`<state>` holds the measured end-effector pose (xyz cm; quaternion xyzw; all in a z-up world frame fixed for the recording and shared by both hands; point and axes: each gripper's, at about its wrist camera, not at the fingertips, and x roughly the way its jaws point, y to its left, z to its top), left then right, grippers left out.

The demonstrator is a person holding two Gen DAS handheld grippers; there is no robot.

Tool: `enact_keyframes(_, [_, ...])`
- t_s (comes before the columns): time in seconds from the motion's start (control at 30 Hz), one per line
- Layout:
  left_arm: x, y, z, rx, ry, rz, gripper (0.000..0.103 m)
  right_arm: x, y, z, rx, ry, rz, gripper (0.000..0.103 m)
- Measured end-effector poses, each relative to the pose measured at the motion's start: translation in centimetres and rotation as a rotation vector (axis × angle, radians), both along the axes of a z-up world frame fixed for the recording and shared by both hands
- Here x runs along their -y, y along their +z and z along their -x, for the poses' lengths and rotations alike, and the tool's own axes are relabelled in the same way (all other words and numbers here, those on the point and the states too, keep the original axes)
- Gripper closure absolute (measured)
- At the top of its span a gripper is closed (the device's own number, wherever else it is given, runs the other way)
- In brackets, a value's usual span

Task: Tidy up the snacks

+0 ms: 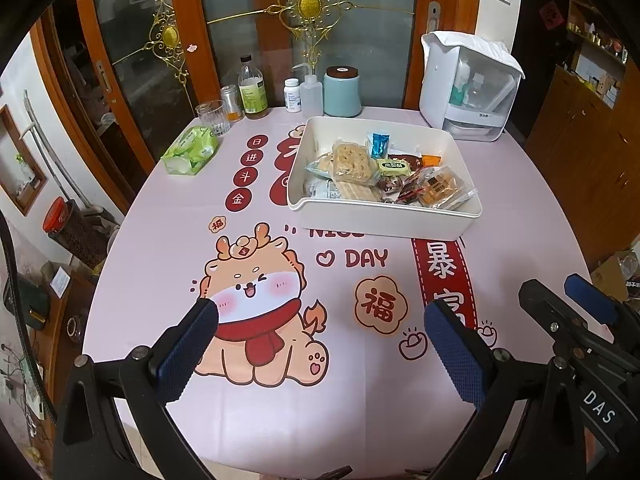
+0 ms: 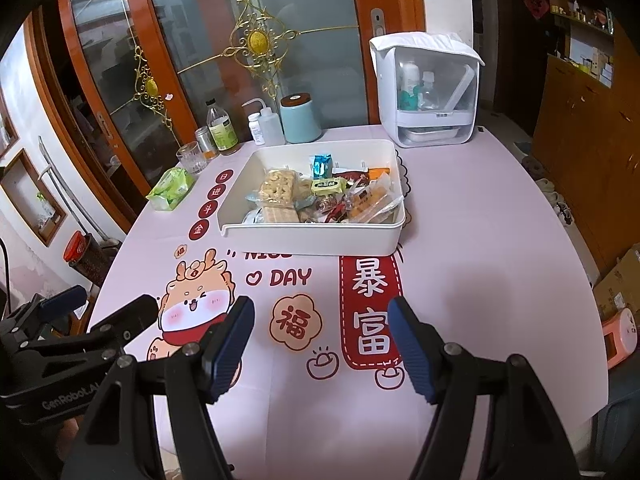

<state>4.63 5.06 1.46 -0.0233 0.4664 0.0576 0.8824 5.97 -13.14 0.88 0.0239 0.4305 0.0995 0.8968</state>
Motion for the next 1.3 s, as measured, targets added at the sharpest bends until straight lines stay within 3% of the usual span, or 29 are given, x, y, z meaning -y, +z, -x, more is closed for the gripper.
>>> enact_keyframes(1.3, [-0.1,-0.1,1.1,-0.006,0.007,0.010,0.001,0.0,-0.1,0.2,0.003,0.001,0.001,0.033])
